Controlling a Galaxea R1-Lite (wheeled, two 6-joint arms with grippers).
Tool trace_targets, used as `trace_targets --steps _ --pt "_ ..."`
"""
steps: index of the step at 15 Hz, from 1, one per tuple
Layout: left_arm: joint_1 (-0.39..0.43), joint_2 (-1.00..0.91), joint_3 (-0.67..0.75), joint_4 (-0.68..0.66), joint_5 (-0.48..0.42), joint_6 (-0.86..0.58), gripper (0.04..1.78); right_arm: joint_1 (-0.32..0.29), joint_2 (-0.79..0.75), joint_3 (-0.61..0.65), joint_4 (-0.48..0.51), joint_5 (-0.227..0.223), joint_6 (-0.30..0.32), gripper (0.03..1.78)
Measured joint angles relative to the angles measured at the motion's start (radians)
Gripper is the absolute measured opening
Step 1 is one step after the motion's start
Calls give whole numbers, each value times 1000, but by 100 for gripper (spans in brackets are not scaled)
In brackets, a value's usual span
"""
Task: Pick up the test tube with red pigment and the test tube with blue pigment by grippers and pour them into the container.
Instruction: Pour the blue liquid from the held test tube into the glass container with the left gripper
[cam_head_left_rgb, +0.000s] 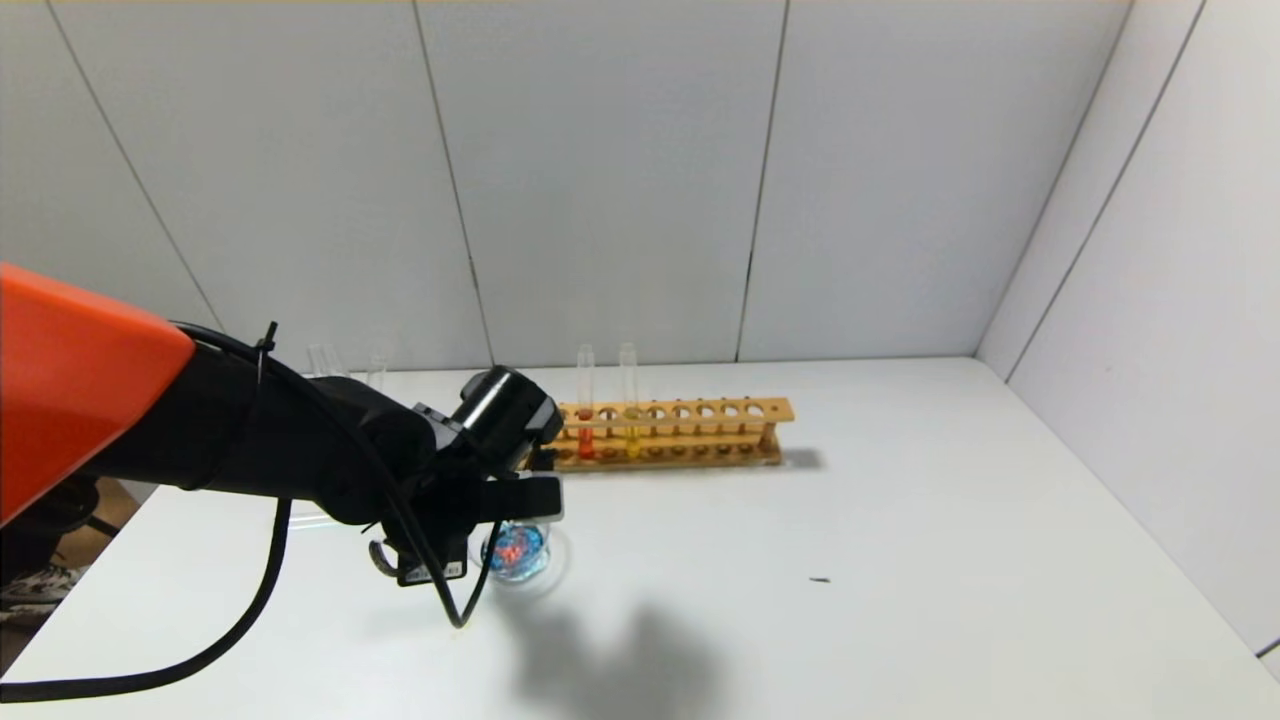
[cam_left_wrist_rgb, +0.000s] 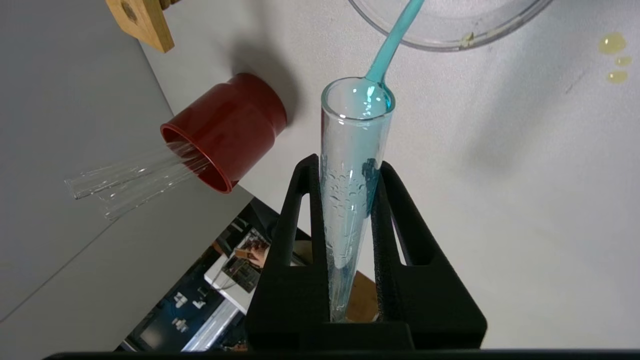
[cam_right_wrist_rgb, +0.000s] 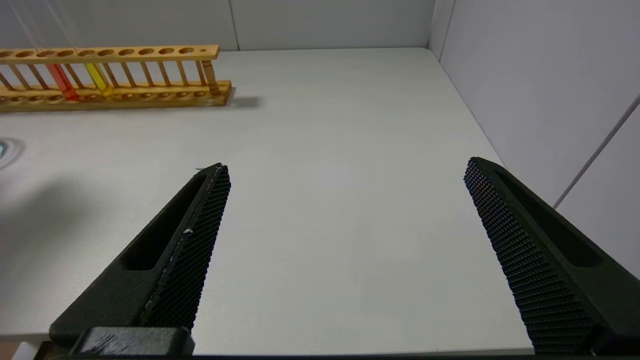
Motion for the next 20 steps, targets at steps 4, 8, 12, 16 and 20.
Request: trace_targets --steps 4,8,12,16,20 --pt "-1 12 -55 64 24 2 30 0 0 0 0 0 0 171" --pt "-9 17 -98 137 36 3 30 0 0 0 0 0 0 171" --pt "-18 26 -121 174 66 14 30 0 0 0 0 0 0 171" --pt "-32 41 -175 236 80 19 30 0 0 0 0 0 0 171" --pt "-50 71 -268 333 96 18 30 0 0 0 0 0 0 171"
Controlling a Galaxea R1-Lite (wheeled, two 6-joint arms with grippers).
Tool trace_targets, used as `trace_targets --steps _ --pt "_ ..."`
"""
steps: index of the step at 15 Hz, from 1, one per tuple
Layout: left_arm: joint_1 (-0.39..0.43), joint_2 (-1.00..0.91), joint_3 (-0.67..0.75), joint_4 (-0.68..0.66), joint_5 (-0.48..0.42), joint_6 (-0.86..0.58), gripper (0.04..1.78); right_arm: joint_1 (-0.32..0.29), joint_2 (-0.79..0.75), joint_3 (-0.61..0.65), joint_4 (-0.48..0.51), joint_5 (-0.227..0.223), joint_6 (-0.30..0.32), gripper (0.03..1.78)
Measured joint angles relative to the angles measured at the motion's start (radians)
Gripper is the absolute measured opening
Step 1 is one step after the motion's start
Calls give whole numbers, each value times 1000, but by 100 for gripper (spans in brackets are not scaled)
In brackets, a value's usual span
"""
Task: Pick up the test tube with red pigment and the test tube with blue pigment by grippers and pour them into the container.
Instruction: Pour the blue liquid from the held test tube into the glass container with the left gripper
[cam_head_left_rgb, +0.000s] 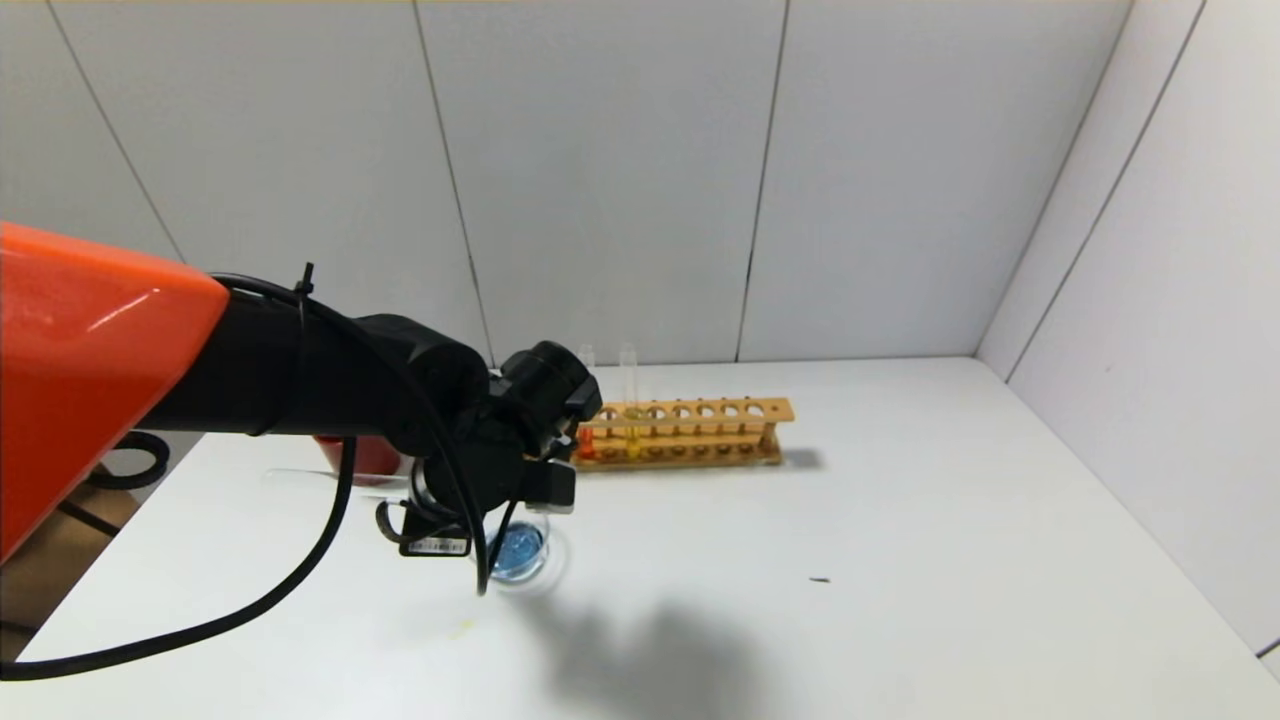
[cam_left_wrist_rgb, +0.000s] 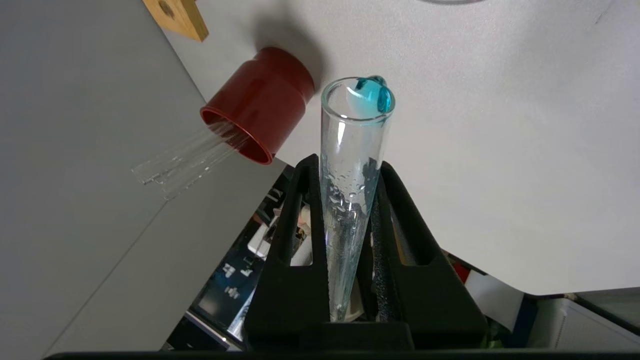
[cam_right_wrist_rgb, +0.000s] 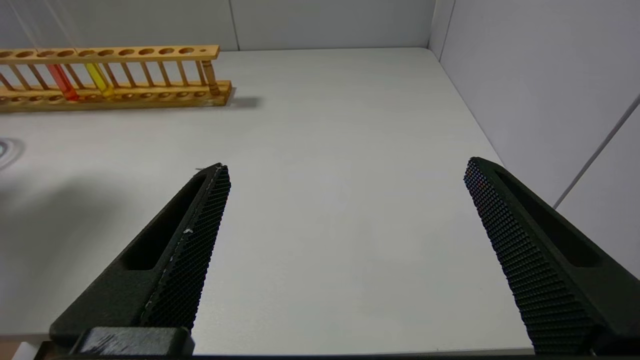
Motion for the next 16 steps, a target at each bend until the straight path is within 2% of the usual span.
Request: trace_targets --steps 16 --pt "-47 113 -20 37 53 -7 30 0 0 0 0 0 0 171"
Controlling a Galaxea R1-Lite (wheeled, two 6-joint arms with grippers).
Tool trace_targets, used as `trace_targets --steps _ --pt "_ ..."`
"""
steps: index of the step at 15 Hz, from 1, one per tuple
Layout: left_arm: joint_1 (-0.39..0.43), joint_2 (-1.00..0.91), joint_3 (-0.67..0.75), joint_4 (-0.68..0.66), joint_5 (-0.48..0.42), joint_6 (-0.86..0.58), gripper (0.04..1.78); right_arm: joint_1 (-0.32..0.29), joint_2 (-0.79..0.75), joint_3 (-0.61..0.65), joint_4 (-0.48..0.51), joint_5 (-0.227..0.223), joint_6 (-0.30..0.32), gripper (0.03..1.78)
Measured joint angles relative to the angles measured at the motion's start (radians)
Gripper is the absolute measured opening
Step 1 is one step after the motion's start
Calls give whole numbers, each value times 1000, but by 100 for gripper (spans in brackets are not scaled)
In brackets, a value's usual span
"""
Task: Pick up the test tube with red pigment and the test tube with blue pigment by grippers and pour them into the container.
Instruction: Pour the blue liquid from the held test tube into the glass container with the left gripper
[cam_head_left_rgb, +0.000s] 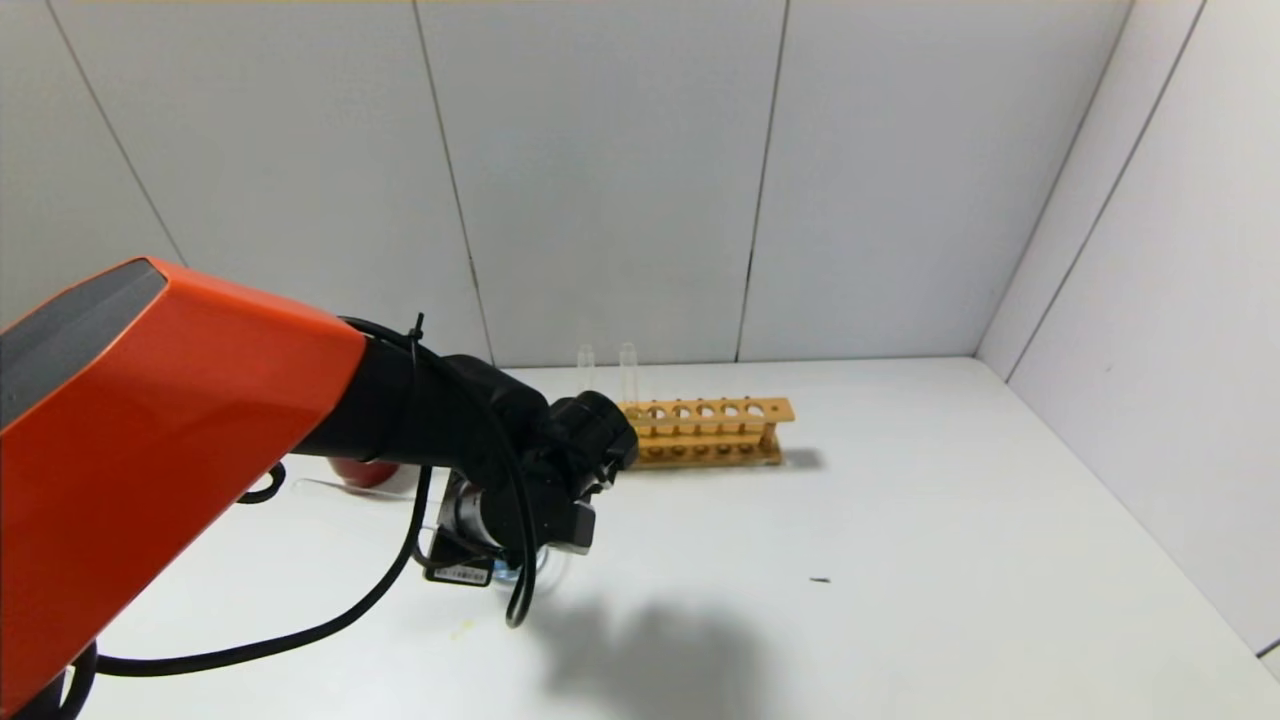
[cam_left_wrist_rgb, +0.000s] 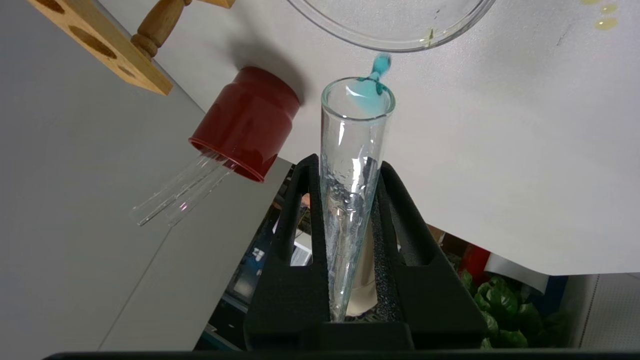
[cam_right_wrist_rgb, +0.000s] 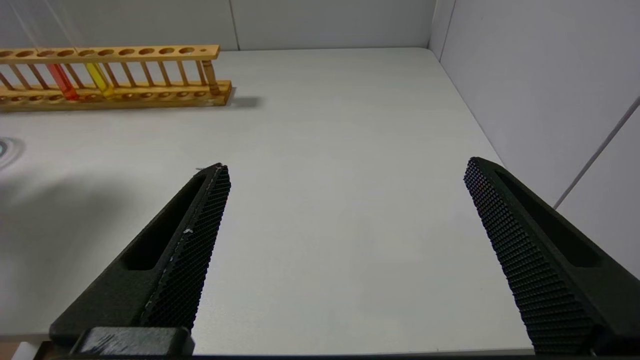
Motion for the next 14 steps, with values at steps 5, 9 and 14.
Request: trace_targets --steps 5,9,14 --pt "-4 10 15 0 0 -5 30 0 0 0 0 0 0 171" --pt "-4 7 20 -1 0 -6 30 0 0 0 0 0 0 171" --pt "-5 -3 24 -11 0 -24 30 0 0 0 0 0 0 171"
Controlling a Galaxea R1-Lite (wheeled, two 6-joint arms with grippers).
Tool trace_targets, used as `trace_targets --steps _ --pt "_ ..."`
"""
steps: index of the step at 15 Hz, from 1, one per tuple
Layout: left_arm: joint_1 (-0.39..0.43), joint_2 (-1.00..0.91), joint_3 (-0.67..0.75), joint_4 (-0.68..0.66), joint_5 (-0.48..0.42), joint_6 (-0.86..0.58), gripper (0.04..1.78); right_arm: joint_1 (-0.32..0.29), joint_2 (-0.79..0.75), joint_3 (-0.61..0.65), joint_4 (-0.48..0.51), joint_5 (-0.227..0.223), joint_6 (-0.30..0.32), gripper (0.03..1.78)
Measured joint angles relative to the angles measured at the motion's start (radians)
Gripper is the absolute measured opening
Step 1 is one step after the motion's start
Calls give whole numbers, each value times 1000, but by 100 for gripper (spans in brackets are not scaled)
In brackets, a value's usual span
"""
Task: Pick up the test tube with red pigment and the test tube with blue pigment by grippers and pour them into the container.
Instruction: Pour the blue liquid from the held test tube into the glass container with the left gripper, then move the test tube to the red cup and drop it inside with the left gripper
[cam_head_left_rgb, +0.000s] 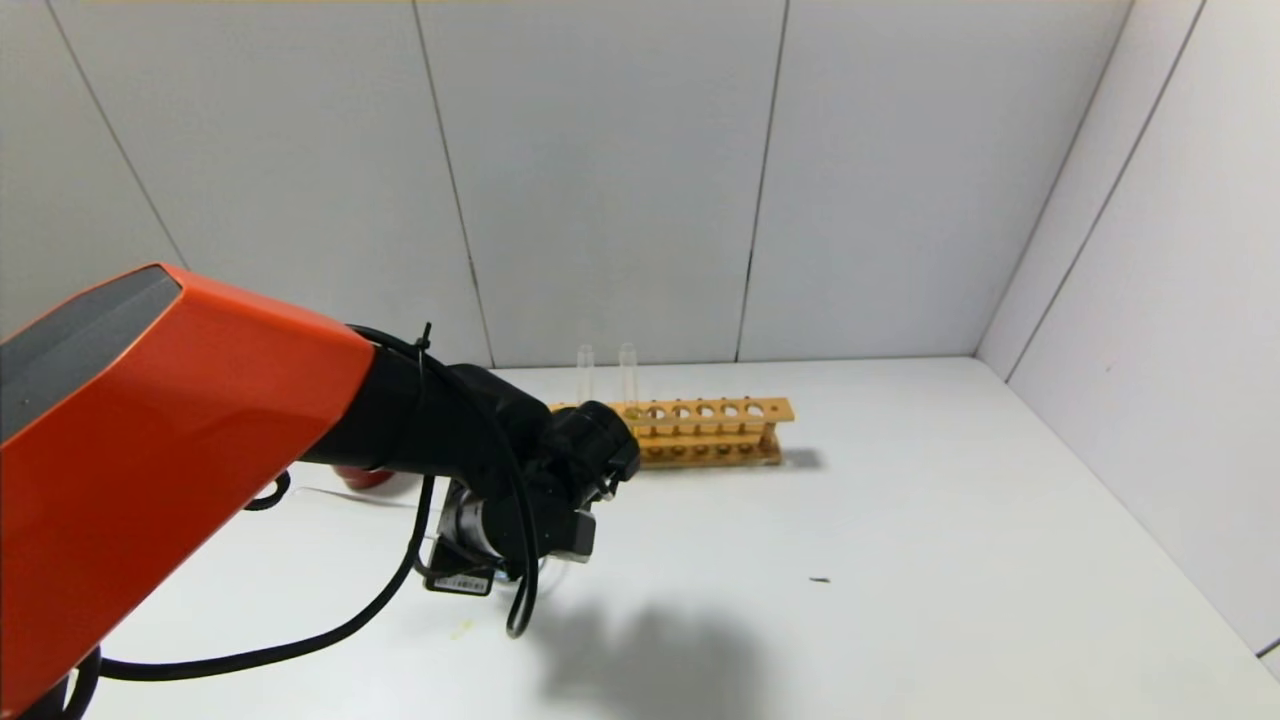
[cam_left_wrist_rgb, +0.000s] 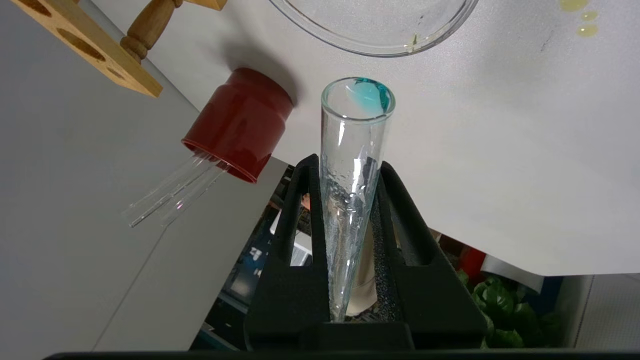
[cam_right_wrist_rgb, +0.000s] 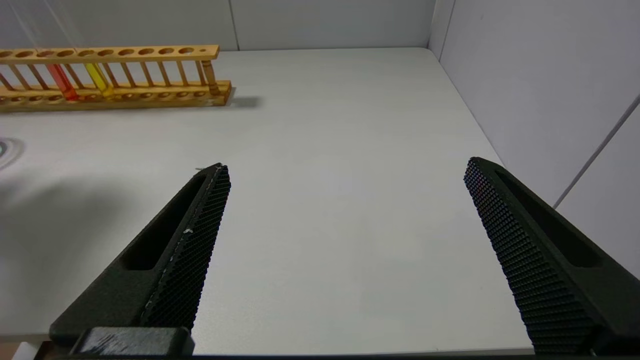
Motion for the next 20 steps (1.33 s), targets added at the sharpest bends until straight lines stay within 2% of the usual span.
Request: trace_targets --steps 7,10,12,15,18,20 --pt "21 -135 14 -57 -116 -73 30 0 0 0 0 0 0 171" --pt "29 -239 46 -54 -174 -261 30 0 0 0 0 0 -1 171" --pt "61 -321 78 -74 -221 -330 30 0 0 0 0 0 0 171" --pt "138 -440 154 -249 -355 -378 30 0 0 0 0 0 0 171" --pt "218 -525 220 -410 -405 -403 30 0 0 0 0 0 0 171" --pt "256 -553 249 -479 -462 -499 30 0 0 0 0 0 -1 171"
